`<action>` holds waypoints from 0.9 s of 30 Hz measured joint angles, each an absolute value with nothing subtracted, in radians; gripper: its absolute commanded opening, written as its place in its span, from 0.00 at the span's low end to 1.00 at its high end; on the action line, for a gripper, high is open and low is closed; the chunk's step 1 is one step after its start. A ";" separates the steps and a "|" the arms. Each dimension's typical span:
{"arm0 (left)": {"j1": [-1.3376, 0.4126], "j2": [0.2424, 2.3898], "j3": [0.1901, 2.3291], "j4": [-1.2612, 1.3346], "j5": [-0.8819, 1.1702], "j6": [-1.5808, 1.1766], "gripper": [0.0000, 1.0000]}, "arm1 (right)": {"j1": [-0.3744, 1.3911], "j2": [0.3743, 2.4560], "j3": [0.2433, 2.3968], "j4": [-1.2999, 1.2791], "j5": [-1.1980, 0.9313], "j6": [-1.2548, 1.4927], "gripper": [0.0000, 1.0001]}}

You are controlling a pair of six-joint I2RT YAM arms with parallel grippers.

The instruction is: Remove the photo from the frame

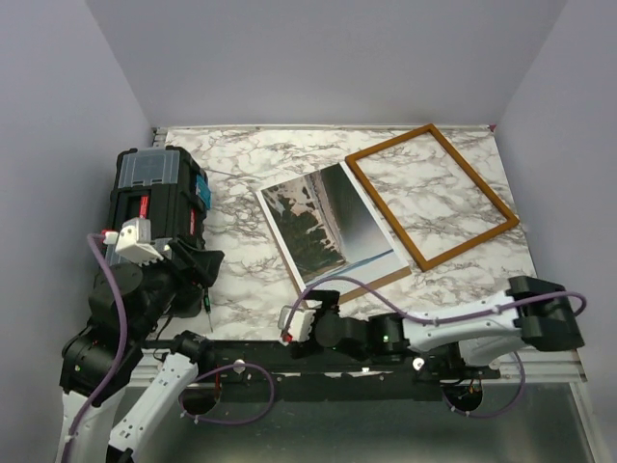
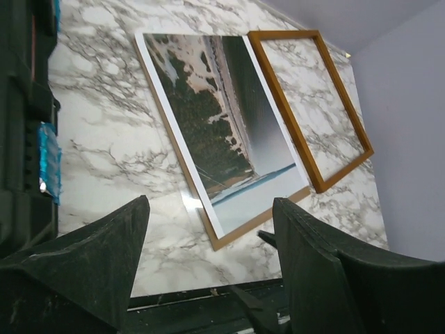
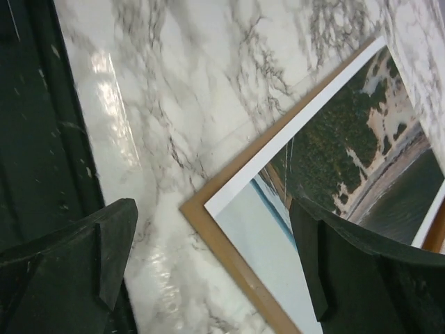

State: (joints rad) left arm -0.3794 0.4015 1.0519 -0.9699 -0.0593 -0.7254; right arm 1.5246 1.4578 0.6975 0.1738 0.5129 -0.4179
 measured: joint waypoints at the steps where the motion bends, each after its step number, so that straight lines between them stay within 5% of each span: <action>1: -0.379 0.394 1.061 -0.976 -0.073 -0.717 0.76 | 1.545 1.414 0.712 0.133 0.520 -0.348 1.00; 15: -0.379 0.193 1.109 -0.988 -0.191 -0.670 0.80 | 1.549 0.698 0.876 -0.569 0.870 0.610 0.99; 21: -0.379 0.192 1.209 -0.980 -0.231 -0.627 0.82 | 1.549 0.429 0.988 -0.633 0.976 0.701 1.00; 27: -0.380 0.192 1.277 -0.968 -0.260 -0.593 0.82 | 1.549 0.442 1.013 -0.654 1.085 0.720 1.00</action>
State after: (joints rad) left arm -0.3798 0.1921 1.2766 -0.9680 -0.2600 -0.5926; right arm 1.5490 0.4416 1.0134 -0.6540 1.0851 0.7197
